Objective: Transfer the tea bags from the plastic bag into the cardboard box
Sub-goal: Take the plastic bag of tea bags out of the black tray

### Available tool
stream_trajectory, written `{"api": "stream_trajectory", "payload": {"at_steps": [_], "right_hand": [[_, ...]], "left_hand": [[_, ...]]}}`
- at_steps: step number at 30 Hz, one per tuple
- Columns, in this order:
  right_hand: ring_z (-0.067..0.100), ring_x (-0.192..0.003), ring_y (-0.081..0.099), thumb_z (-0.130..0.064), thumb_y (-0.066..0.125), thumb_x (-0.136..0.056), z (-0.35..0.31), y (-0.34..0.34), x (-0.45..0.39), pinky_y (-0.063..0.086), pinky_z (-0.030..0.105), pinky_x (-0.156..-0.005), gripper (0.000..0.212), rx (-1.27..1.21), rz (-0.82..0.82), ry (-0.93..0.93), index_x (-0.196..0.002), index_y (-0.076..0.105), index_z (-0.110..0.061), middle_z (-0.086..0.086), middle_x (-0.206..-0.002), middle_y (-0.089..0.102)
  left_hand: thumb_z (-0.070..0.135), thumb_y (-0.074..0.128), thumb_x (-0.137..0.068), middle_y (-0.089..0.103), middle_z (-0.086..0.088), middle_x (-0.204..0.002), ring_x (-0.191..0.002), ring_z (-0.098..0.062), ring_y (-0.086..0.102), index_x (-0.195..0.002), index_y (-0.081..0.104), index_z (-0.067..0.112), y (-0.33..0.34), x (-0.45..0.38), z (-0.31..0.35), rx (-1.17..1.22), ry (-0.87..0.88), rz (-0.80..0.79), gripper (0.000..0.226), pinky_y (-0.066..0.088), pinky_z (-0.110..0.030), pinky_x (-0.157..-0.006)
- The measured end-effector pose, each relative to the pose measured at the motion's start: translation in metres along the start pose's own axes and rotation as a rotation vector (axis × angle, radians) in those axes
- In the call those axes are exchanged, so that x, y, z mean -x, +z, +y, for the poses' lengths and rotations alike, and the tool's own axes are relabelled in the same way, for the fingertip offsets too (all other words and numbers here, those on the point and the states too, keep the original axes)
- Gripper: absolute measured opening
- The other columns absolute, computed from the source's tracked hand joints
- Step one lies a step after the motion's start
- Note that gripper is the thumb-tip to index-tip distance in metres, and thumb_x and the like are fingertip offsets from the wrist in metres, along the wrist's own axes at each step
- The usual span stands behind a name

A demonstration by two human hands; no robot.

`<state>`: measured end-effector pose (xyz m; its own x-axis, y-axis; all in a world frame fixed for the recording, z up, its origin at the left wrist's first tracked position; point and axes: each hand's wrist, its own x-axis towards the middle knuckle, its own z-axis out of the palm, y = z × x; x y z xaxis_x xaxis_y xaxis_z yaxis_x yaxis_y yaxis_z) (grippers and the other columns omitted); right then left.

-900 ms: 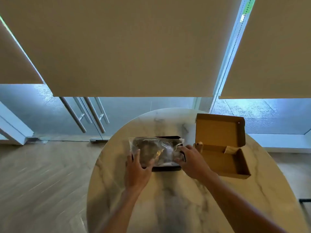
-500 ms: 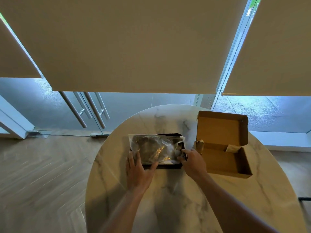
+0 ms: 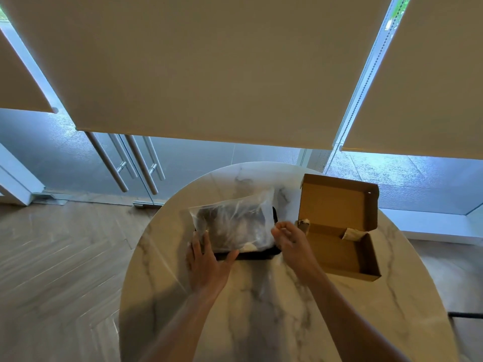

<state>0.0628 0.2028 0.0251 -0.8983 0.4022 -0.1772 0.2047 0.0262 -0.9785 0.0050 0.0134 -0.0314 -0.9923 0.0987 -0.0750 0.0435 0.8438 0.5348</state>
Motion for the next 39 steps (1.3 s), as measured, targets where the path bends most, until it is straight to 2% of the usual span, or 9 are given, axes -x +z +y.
{"api": "stream_trajectory", "payload": {"at_steps": [5, 9, 13, 18, 22, 25, 31, 35, 39], "right_hand": [[0.018, -0.085, 0.063, -0.017, 0.051, -0.096, -0.006, -0.001, 0.001, 0.053, 0.032, -0.083, 0.013, -0.249, -0.058, 0.057, -0.085, 0.056, -0.011, 0.001, -0.082, 0.063], [0.027, -0.095, 0.064, -0.015, 0.054, -0.094, -0.008, 0.0, 0.0, 0.055, 0.039, -0.086, 0.012, -0.37, 0.01, 0.073, -0.089, 0.058, -0.006, 0.013, -0.095, 0.065], [0.027, -0.092, 0.061, -0.013, 0.057, -0.092, -0.014, 0.003, -0.005, 0.055, 0.043, -0.087, 0.009, -0.399, 0.082, 0.102, -0.087, 0.06, -0.007, 0.013, -0.09, 0.061], [0.028, -0.103, 0.063, -0.013, 0.062, -0.089, -0.021, 0.003, -0.004, 0.055, 0.044, -0.089, 0.009, -0.399, 0.078, 0.089, -0.098, 0.062, -0.011, 0.01, -0.102, 0.064], [0.023, -0.109, 0.062, -0.019, 0.068, -0.084, -0.017, 0.001, 0.004, 0.056, 0.037, -0.087, 0.042, -0.381, 0.072, 0.005, -0.124, 0.054, -0.019, 0.006, -0.119, 0.06], [0.021, -0.109, 0.061, -0.023, 0.071, -0.08, -0.004, 0.003, 0.018, 0.055, 0.035, -0.087, 0.045, -0.325, 0.104, 0.012, -0.122, 0.053, -0.024, 0.006, -0.121, 0.057], [0.029, -0.119, 0.053, -0.046, 0.067, -0.075, 0.007, 0.031, 0.03, 0.048, 0.046, -0.096, 0.073, -0.59, -0.129, 0.34, -0.139, 0.037, -0.026, 0.009, -0.132, 0.05], [0.034, -0.123, 0.052, -0.061, 0.077, -0.062, -0.006, 0.04, 0.024, 0.045, 0.05, -0.101, 0.09, -0.777, -0.224, 0.273, -0.138, 0.04, -0.029, 0.013, -0.138, 0.05], [0.039, -0.124, 0.051, -0.053, 0.079, -0.067, -0.014, 0.039, 0.023, 0.04, 0.06, -0.101, 0.09, -0.868, -0.268, 0.156, -0.138, 0.04, -0.015, 0.024, -0.136, 0.049]], "left_hand": [[0.073, 0.045, -0.079, 0.006, -0.01, -0.158, -0.145, -0.028, 0.003, -0.151, 0.009, 0.023, -0.003, 0.003, 0.006, 0.026, 0.025, 0.042, 0.095, 0.009, -0.047, -0.118], [0.055, 0.064, -0.079, 0.013, -0.004, -0.157, -0.145, -0.022, 0.008, -0.15, 0.014, 0.032, -0.003, 0.012, 0.01, 0.197, 0.352, 0.235, 0.09, 0.013, -0.041, -0.116], [0.054, 0.055, -0.082, 0.031, 0.001, -0.152, -0.142, -0.021, 0.021, -0.143, 0.03, 0.037, -0.001, 0.002, 0.019, 0.092, 0.541, 0.155, 0.068, 0.025, -0.039, -0.111], [0.036, 0.054, -0.089, 0.069, 0.008, -0.103, -0.096, -0.017, 0.063, -0.106, 0.07, 0.027, -0.019, -0.021, 0.04, 0.055, 0.559, 0.107, 0.025, 0.051, -0.036, -0.083], [0.023, 0.061, -0.09, 0.07, 0.002, -0.086, -0.077, -0.017, 0.065, -0.094, 0.074, 0.018, -0.034, -0.034, 0.054, 0.069, 0.592, 0.15, 0.014, 0.048, -0.028, -0.066], [0.027, 0.058, -0.092, 0.071, 0.002, -0.092, -0.082, -0.019, 0.065, -0.097, 0.073, 0.019, -0.047, -0.045, 0.069, 0.055, 0.59, 0.157, 0.018, 0.046, -0.03, -0.069], [0.028, 0.06, -0.091, 0.07, 0.001, -0.091, -0.082, -0.021, 0.065, -0.098, 0.072, 0.02, -0.066, -0.049, 0.087, 0.101, 0.64, 0.172, 0.017, 0.05, -0.032, -0.071], [0.029, 0.057, -0.091, 0.07, 0.002, -0.091, -0.081, -0.017, 0.064, -0.1, 0.072, 0.02, -0.07, -0.028, 0.094, 0.133, 0.699, 0.117, 0.019, 0.05, -0.03, -0.07], [0.026, 0.052, -0.089, 0.065, 0.004, -0.081, -0.074, -0.013, 0.06, -0.086, 0.07, 0.017, -0.056, -0.006, 0.088, 0.164, 0.724, 0.009, 0.02, 0.052, -0.037, -0.066]]}}
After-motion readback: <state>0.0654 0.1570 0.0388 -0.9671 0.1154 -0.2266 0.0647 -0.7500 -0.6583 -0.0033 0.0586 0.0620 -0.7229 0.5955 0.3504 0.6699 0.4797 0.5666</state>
